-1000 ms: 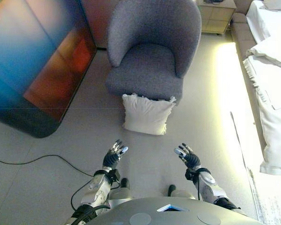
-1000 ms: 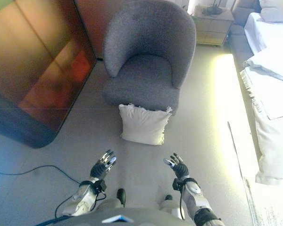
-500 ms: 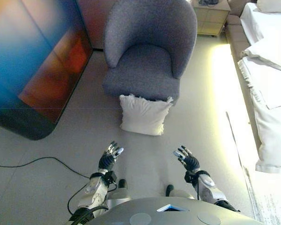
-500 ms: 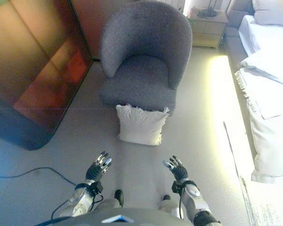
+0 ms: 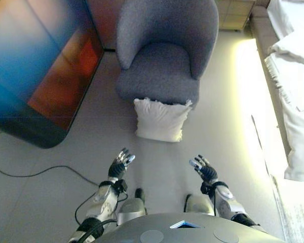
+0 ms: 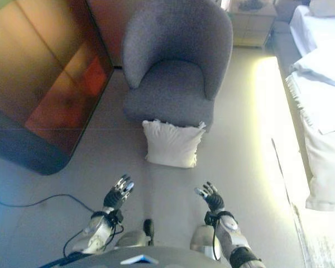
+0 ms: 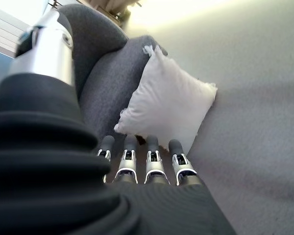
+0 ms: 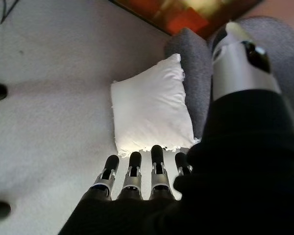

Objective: Pick up the cushion and take it to the sofa

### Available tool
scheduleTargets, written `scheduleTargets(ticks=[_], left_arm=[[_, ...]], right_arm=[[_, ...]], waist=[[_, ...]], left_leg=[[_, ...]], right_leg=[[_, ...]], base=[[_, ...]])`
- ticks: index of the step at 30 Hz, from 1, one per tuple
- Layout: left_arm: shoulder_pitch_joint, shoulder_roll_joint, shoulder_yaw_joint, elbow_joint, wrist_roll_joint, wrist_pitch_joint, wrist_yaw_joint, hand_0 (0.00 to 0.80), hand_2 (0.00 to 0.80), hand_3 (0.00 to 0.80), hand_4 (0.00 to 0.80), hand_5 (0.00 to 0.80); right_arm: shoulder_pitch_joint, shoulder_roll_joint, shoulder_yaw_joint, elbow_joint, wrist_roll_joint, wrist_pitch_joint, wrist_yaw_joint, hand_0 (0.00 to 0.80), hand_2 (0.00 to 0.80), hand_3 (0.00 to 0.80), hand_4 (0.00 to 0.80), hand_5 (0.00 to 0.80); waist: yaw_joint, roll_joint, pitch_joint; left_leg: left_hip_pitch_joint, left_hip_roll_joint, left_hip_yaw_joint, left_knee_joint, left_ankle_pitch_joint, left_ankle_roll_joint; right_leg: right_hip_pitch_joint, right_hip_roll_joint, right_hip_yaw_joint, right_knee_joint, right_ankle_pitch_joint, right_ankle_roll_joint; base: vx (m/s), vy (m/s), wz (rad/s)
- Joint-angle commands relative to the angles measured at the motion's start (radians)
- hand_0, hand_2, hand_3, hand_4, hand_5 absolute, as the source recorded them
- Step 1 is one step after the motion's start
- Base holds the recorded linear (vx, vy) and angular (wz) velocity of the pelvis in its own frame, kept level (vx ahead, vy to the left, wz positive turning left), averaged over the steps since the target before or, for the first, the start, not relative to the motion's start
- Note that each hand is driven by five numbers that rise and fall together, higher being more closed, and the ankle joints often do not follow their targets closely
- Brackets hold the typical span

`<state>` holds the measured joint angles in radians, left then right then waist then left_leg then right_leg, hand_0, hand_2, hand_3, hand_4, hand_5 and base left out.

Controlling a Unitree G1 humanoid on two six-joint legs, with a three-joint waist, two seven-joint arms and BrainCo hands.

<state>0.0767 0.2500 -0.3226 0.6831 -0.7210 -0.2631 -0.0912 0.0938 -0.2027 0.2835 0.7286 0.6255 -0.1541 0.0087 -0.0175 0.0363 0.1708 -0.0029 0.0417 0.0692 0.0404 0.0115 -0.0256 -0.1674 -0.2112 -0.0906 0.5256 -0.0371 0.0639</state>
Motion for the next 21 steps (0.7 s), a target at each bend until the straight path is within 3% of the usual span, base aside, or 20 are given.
scheduleTargets(ticks=[1, 4, 7, 10, 14, 18, 19, 21], left_arm=[[0.028, 0.036, 0.034, -0.1, -0.03, 0.0, -0.025, 0.0, 0.0, 0.0, 0.0, 0.0], [0.035, 0.041, 0.022, -0.107, -0.029, -0.01, -0.018, 0.0, 0.0, 0.0, 0.0, 0.0], [0.023, 0.037, 0.004, -0.086, -0.021, -0.033, -0.028, 0.0, 0.0, 0.0, 0.0, 0.0], [0.034, 0.028, 0.007, -0.074, -0.005, -0.031, -0.044, 0.0, 0.0, 0.0, 0.0, 0.0], [0.067, 0.021, 0.015, -0.066, 0.03, -0.02, -0.054, 0.0, 0.0, 0.0, 0.0, 0.0], [0.084, 0.009, 0.022, -0.048, 0.024, -0.023, -0.051, 0.0, 0.0, 0.0, 0.0, 0.0], [0.087, 0.005, 0.027, -0.042, 0.018, -0.024, -0.053, 0.0, 0.0, 0.0, 0.0, 0.0], [0.083, 0.002, 0.037, -0.033, 0.015, -0.015, -0.062, 0.0, 0.0, 0.0, 0.0, 0.0]], right_arm=[[0.015, 0.016, -0.012, -0.067, 0.031, -0.054, -0.007, 0.0, 0.0, 0.0, 0.0, 0.0], [0.021, 0.01, -0.012, -0.071, 0.042, -0.063, -0.003, 0.0, 0.0, 0.0, 0.0, 0.0], [0.002, 0.003, -0.019, -0.033, 0.065, -0.08, 0.014, 0.0, 0.0, 0.0, 0.0, 0.0], [0.002, 0.009, -0.04, -0.014, 0.061, -0.069, 0.015, 0.0, 0.0, 0.0, 0.0, 0.0], [0.021, 0.021, -0.063, -0.003, 0.062, -0.052, 0.016, 0.0, 0.0, 0.0, 0.0, 0.0], [0.025, 0.017, -0.067, 0.038, 0.052, -0.052, 0.034, 0.0, 0.0, 0.0, 0.0, 0.0], [0.023, 0.015, -0.061, 0.043, 0.049, -0.054, 0.032, 0.0, 0.0, 0.0, 0.0, 0.0], [0.024, 0.017, -0.048, 0.032, 0.049, -0.057, 0.023, 0.0, 0.0, 0.0, 0.0, 0.0]], waist=[[-0.037, -0.012, 0.002], [-0.057, -0.041, 0.003], [-0.081, -0.068, 0.006], [-0.093, -0.079, -0.005], [-0.096, -0.084, -0.033], [-0.098, -0.075, -0.069], [-0.099, -0.071, -0.077], [-0.103, -0.059, -0.089]], left_leg=[[0.029, -0.085, -0.01, 0.057, -0.096, 0.107], [0.048, -0.101, -0.02, 0.076, -0.135, 0.1], [0.076, -0.127, -0.059, 0.09, -0.193, 0.102], [0.137, -0.138, -0.091, 0.08, -0.233, 0.101], [0.221, -0.128, -0.105, 0.061, -0.271, 0.098], [0.257, -0.105, -0.097, 0.052, -0.268, 0.084], [0.258, -0.089, -0.088, 0.063, -0.25, 0.072], [0.249, -0.046, -0.079, 0.107, -0.147, 0.035]], right_leg=[[-0.049, 0.017, 0.037, -0.011, 0.179, 0.015], [-0.055, 0.037, 0.06, -0.209, 0.179, 0.026], [-0.076, 0.057, 0.091, -0.435, 0.219, 0.055], [-0.091, 0.066, 0.076, -0.548, 0.276, 0.072], [-0.104, 0.061, 0.015, -0.551, 0.3, 0.072], [-0.08, 0.071, -0.001, -0.539, 0.28, 0.064], [-0.075, 0.079, -0.002, -0.515, 0.265, 0.052], [-0.064, 0.103, 0.003, -0.479, 0.232, 0.025]], base=[[0.19, -0.036, 0.16], [0.202, -0.096, 0.08], [0.275, -0.094, 0.43], [0.349, -0.073, 0.47], [0.392, -0.113, 0.04], [0.369, -0.159, 0.22], [0.35, -0.195, 0.35], [0.375, -0.236, 0.25]])
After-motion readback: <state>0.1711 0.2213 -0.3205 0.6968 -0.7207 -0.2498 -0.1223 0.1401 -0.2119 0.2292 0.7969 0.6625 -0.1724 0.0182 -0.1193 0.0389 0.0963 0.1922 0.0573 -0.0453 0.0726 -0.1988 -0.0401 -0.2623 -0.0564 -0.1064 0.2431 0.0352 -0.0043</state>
